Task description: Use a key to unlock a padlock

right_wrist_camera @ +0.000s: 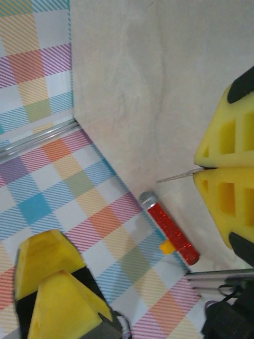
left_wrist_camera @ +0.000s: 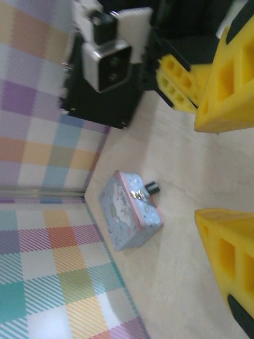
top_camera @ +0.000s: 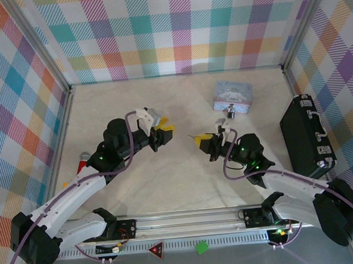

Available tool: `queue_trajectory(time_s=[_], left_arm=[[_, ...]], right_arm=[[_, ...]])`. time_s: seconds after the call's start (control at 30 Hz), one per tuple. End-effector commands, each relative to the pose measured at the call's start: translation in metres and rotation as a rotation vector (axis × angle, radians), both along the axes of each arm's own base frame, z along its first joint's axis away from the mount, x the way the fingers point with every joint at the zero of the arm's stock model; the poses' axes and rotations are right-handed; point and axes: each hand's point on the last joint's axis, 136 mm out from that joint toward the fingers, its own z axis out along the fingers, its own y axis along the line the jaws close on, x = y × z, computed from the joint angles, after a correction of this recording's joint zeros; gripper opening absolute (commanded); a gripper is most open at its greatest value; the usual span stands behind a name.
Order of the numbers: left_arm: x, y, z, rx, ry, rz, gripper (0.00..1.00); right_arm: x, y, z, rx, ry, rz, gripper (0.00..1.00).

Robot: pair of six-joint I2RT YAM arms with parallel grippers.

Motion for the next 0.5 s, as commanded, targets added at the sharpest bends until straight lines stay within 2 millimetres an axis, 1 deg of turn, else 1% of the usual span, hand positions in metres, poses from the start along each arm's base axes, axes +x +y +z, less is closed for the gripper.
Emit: queue_trajectory(time_s=[0.0, 0.03, 0.1, 0.2, 0.33, 0.47], left_arm=[[-0.003, -0.001, 0.032, -0.266, 0.113, -0.041, 0.48], [0.001, 0.0, 0.03, -0.289, 0.16, -0.035, 0.49], [0.003, -0.002, 0.026, -0.312, 0.233, -0.049, 0.48], [0.0, -0.009, 0.019, -0.347, 0.318, -0.097, 0.47], [0.0, -0.013, 0.014, -0.407, 0.373, -0.122, 0.45], [0.001, -0.018, 0.015, -0.451, 0.421, -0.156, 0.43]], right_arm=[[-0.002, 0.0, 0.04, 0.196, -0.023, 0.031, 0.0], [-0.002, 0.001, 0.044, 0.218, -0.028, 0.036, 0.0], [-0.001, 0.003, 0.048, 0.241, -0.019, 0.046, 0.0], [-0.001, 0.005, 0.053, 0.265, -0.014, 0.061, 0.0], [0.002, 0.006, 0.061, 0.309, -0.002, 0.062, 0.0], [0.003, 0.012, 0.066, 0.328, 0.014, 0.08, 0.0]])
